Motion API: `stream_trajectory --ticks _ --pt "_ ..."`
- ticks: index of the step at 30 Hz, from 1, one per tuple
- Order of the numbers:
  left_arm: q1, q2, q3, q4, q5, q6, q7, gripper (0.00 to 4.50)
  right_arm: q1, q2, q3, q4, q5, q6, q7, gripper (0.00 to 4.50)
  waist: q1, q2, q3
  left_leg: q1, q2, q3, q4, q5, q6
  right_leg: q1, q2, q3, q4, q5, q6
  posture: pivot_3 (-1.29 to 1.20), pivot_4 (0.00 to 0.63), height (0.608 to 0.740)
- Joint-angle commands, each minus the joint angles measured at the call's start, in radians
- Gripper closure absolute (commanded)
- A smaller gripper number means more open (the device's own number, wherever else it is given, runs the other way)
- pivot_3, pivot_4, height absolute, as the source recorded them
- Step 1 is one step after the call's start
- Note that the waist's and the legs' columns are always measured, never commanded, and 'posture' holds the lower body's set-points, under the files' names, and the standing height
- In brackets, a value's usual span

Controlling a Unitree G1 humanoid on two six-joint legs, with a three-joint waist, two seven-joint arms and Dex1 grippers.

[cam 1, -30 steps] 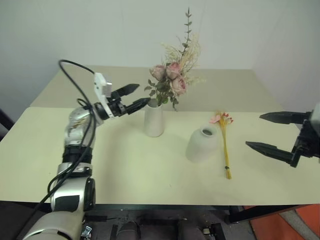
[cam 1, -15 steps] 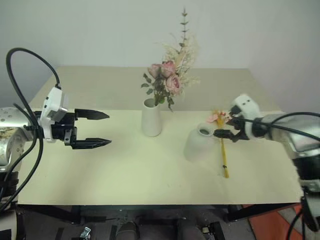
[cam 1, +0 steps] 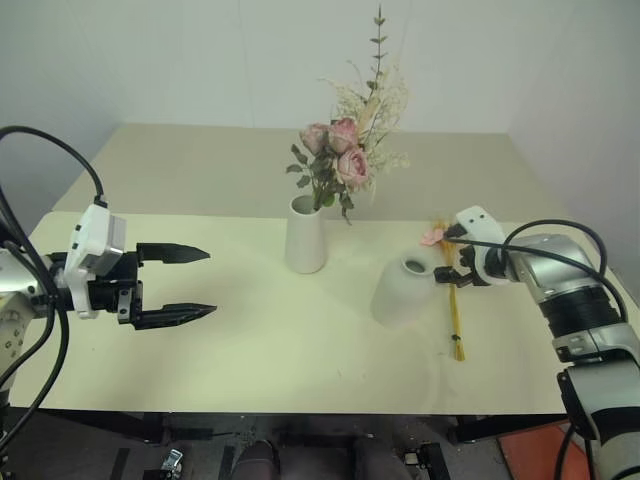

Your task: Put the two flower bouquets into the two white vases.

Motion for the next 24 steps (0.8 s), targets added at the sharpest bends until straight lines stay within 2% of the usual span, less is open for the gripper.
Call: stream_trajectory --ticks 1,8,9,11,13,21,22,24 --pt "-0.027 0.024 0.012 -0.028 -0.028 0.003 0.01 0.02 -0.016 -0.01 -0.049 -0.021 -0.014 0.034 -0.008 0.0 -0.001 0.0 0.0 0.001 0.0 0.0 0.0 0.0 0.0 0.001 0.0 0.0 0.0 0.0 0.0 0.0 0.15 0.74" --pt "-0.053 0.037 -0.024 -0.016 -0.03 -0.009 -0.004 0.02 0.003 -0.012 -0.043 -0.021 0.01 0.109 0.052 0.0 -0.003 0.0 0.0 0.003 0.001 0.0 0.0 0.0 0.0 0.002 0.002 0.001 0.002 0.0 0.001 0.0 0.15 0.74" --pt "-0.056 0.037 -0.027 -0.014 -0.031 -0.011 -0.004 0.0 0.008 -0.005 -0.049 -0.009 0.009 0.111 0.05 0.19 -0.004 0.0 0.0 0.003 0.001 0.0 0.0 0.0 0.0 0.002 0.002 0.001 0.001 0.0 0.001 0.0 0.15 0.74" --pt "-0.062 0.036 -0.032 -0.011 -0.031 -0.012 -0.003 0.0 0.009 0.008 -0.064 0.021 0.007 0.106 0.039 0.64 -0.005 0.0 0.0 0.003 0.001 0.0 0.0 0.0 0.0 0.002 0.002 0.001 0.001 0.001 0.0 0.0 0.15 0.74" --pt "-0.065 0.037 -0.035 -0.006 -0.03 -0.014 -0.003 0.0 0.002 0.015 -0.074 0.052 0.0 0.094 0.027 1.3 -0.005 0.0 0.0 0.003 0.001 0.0 0.0 0.0 0.0 0.001 0.002 0.001 0.001 0.001 0.0 0.0 0.15 0.74" --pt "-0.059 0.032 -0.034 -0.001 -0.028 -0.017 -0.001 0.0 -0.015 0.029 -0.083 0.104 -0.024 0.075 0.011 4.26 -0.006 0.0 0.0 0.003 0.001 0.0 0.0 0.0 0.0 0.002 0.002 0.001 0.001 0.0 0.0 0.0 0.15 0.74" --pt "-0.061 0.031 -0.035 0.002 -0.028 -0.017 0.001 0.0 -0.014 0.031 -0.085 0.109 -0.027 0.074 0.005 4.48 -0.006 0.0 0.0 0.003 0.001 0.0 0.0 0.0 0.0 0.002 0.002 0.001 0.001 0.0 0.0 0.0 0.15 0.74" --pt "-0.061 0.031 -0.037 0.004 -0.023 -0.02 0.001 0.0 -0.012 0.035 -0.1 0.113 -0.034 0.067 -0.019 4.48 -0.007 0.0 0.0 0.003 0.001 0.0 0.0 0.0 0.0 0.002 0.002 0.001 0.001 0.0 0.0 0.0 0.15 0.74"
